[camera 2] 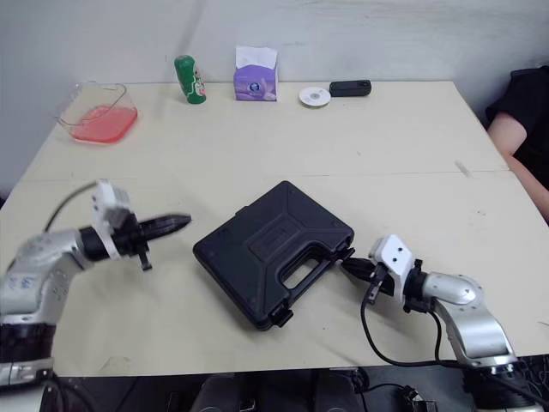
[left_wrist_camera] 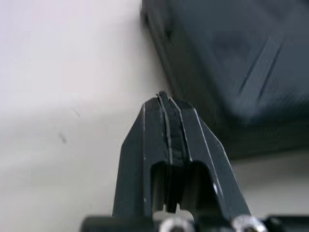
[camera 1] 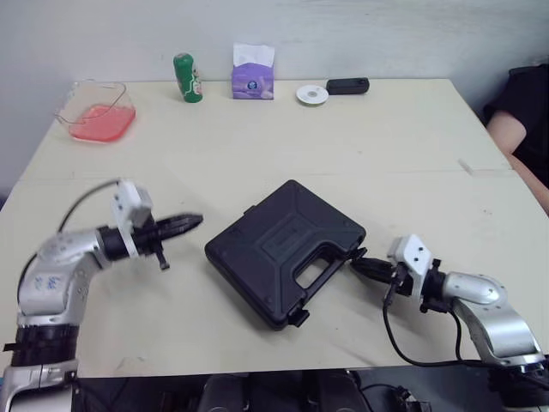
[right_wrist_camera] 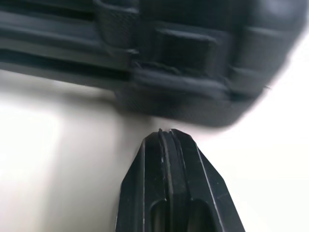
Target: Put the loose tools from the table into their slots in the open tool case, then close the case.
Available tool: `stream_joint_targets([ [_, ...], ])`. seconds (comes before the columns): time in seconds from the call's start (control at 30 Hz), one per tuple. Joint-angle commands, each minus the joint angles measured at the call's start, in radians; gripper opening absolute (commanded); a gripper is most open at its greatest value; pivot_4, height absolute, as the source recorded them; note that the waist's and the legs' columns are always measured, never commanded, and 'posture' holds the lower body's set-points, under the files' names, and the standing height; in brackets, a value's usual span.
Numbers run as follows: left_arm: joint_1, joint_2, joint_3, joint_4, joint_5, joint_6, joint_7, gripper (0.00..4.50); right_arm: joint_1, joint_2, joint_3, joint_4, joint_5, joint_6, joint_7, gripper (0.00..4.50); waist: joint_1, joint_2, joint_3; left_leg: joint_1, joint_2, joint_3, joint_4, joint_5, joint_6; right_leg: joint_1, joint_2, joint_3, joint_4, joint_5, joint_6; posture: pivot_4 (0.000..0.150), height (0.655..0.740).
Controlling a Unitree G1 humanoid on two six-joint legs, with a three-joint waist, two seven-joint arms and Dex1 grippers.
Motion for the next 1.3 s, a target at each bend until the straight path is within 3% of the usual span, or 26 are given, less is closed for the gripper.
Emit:
stream_joint_targets([
  [0.03,-0.057,0.018,-0.033,-0.093,-0.035,0.037,-0.016,0.02,0.043,-0.003,-0.082,-0.094,0.055,-0.015,-0.014,0.0,-0.003,0.001,0.0,0.001,0.0,0.001,0.0,0.0,0.0,0.0,0.0,0.0,0.0,0.0,0.0,0.15,0.74],
  [0.17,-0.2,-0.048,-0.153,-0.145,-0.035,0.077,-0.007,0.02,0.127,0.019,-0.166,-0.178,0.142,0.057,-0.058,0.0,0.004,0.0,0.0,0.0,-0.004,0.0,-0.001,0.0,-0.001,0.0,0.003,0.0,0.0,0.0,0.0,0.15,0.74],
  [0.27,-0.303,-0.09,-0.309,-0.151,0.079,0.064,0.003,0.02,0.165,0.045,-0.226,-0.214,0.151,0.031,-0.107,0.0,0.007,0.0,0.0,0.0,-0.006,0.0,0.0,0.001,-0.001,0.001,0.003,0.001,0.0,0.0,0.0,0.15,0.74],
  [0.33,-0.359,-0.151,-0.359,-0.145,0.08,0.1,0.033,0.02,0.192,0.043,-0.233,-0.24,0.152,0.033,-0.107,0.0,0.004,0.0,0.0,0.001,-0.006,0.001,0.0,0.001,-0.001,0.0,0.003,0.002,-0.001,0.0,0.0,0.15,0.74],
  [0.47,-0.461,-0.281,-0.503,-0.064,0.145,0.129,0.046,0.02,0.264,0.026,-0.211,-0.29,0.138,0.046,-0.089,0.0,0.013,0.0,0.0,0.0,-0.006,0.0,-0.001,0.001,-0.001,0.0,0.004,0.001,-0.001,0.0,0.0,0.15,0.74],
  [0.57,-0.49,-0.299,-0.607,0.028,0.227,0.11,0.008,0.02,0.274,0.038,-0.201,-0.298,0.134,0.047,-0.104,0.0,0.007,0.001,0.0,0.001,-0.006,0.001,0.0,0.001,-0.001,0.0,0.004,0.003,-0.003,0.0,0.0,0.15,0.74],
  [0.87,-0.551,-0.466,-0.673,0.304,0.366,-0.02,0.049,0.02,0.32,0.073,-0.166,-0.325,0.109,0.04,-0.162,0.0,0.023,0.0,0.0,0.001,-0.007,-0.001,0.0,0.003,0.0,0.0,0.003,0.002,-0.003,0.0,0.0,0.15,0.74],
  [1.2,-0.514,-0.518,-0.722,0.363,0.459,-0.04,0.04,0.02,0.285,0.092,-0.111,-0.286,0.056,0.032,-0.197,0.0,0.02,0.0,0.0,0.002,-0.007,-0.002,0.0,0.003,0.001,0.002,0.003,0.002,-0.002,0.0,0.0,0.15,0.74],
  [1.3,-0.493,-0.52,-0.759,0.411,0.53,-0.019,0.097,0.02,0.253,0.096,-0.089,-0.261,0.049,0.028,-0.192,0.0,0.02,-0.001,-0.003,0.002,-0.007,-0.002,0.0,0.003,0.001,0.002,0.003,0.001,-0.003,0.0,0.0,0.15,0.74],
])
